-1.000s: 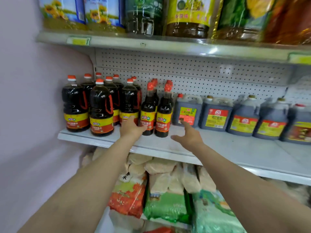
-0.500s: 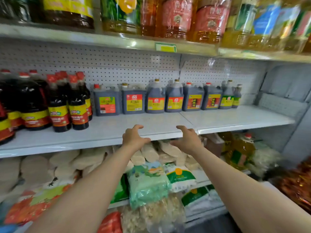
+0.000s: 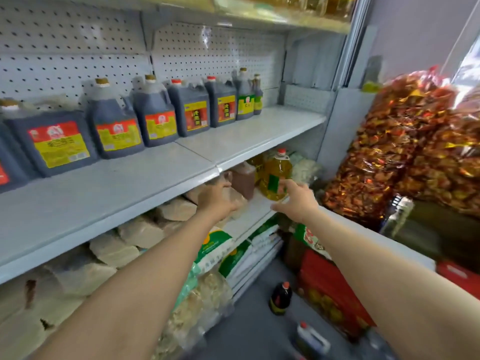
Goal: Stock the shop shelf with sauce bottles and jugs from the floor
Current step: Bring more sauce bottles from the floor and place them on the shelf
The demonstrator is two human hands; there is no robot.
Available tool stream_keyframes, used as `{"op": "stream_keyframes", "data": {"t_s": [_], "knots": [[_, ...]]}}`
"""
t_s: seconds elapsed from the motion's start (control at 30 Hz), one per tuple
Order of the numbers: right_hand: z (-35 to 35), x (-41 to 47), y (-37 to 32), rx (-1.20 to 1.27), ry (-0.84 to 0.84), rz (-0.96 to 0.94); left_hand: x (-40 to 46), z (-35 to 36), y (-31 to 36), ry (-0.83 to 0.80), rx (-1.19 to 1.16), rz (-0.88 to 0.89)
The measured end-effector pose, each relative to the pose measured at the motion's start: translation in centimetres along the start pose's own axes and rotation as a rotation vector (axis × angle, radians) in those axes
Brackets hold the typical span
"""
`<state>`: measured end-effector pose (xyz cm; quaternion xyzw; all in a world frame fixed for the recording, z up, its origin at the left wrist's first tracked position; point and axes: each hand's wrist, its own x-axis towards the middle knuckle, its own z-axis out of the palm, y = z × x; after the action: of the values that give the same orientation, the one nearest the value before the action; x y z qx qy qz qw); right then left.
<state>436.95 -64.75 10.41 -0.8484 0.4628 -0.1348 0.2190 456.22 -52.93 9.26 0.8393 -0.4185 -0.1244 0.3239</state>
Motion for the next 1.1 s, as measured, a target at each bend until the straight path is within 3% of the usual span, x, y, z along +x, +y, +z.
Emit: {"op": "stream_keyframes", "data": {"t_s": [0.43,0.7,1.1], "knots": [[3.6,1.0,6.9,0.042,0.091,0.441,9.1,9.7,-0.1,-0.322,-0.018,0.227],[7.3,5.0,13.0,0.087,0.047,0.561,13.1,18.9,-0.7,-0.497,0.032,0.165],[15.0,13.4,24.3,0.163,-0.171,0.725,20.5,31.8,-1.8,-0.686,0.119,0.051]]}}
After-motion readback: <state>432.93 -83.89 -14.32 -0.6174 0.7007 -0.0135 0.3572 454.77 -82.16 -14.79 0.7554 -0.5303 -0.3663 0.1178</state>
